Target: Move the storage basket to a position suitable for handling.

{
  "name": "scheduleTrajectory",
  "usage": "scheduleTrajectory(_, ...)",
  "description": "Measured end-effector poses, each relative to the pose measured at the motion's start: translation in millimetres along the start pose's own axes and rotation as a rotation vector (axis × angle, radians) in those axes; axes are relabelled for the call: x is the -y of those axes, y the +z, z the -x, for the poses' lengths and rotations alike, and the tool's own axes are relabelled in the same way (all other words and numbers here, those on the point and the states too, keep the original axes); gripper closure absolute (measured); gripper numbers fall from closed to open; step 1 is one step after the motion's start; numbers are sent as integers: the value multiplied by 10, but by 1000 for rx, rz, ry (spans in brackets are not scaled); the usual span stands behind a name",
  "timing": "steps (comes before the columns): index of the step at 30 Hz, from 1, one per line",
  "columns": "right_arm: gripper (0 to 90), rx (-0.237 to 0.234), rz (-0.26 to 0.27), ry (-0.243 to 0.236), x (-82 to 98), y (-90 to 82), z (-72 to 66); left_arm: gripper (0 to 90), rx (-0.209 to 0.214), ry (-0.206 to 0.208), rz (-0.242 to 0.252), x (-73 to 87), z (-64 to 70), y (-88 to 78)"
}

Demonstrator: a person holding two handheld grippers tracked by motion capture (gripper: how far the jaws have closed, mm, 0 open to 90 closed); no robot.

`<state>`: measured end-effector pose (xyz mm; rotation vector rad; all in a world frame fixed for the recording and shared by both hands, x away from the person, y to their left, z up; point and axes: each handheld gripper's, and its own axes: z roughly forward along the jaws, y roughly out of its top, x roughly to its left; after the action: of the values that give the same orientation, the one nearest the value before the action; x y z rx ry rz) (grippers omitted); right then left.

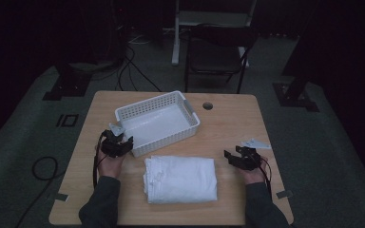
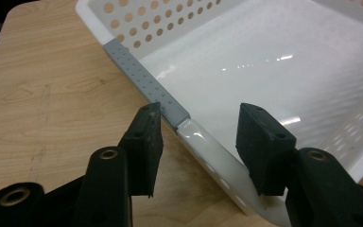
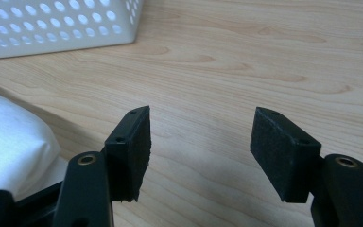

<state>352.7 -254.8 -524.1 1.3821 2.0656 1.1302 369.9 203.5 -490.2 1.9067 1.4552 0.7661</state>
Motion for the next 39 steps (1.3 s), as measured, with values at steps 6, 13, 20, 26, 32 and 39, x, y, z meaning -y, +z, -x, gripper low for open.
scheduleTrajectory(6, 426, -12, 22, -32, -163, 12, -111, 537, 16, 15, -2, -85, 64, 81)
scheduleTrajectory(13, 500, -28, 28, -50, -295, 54, -152, 563, 31, 22, 13, -147, 134, 162)
scheduleTrajectory(20, 565, -45, 46, 5, -457, 116, -94, 619, 37, 44, 3, -217, 201, 222)
scheduleTrajectory(26, 592, -44, 47, 4, -564, 165, -104, 669, 64, 48, 0, -242, 284, 288)
scheduleTrajectory(32, 629, -67, 42, 19, -556, 189, -126, 662, 90, 42, -13, -225, 321, 328)
scheduleTrajectory(39, 655, -105, 4, -1, -530, 178, -233, 636, 127, 31, -1, -160, 300, 230)
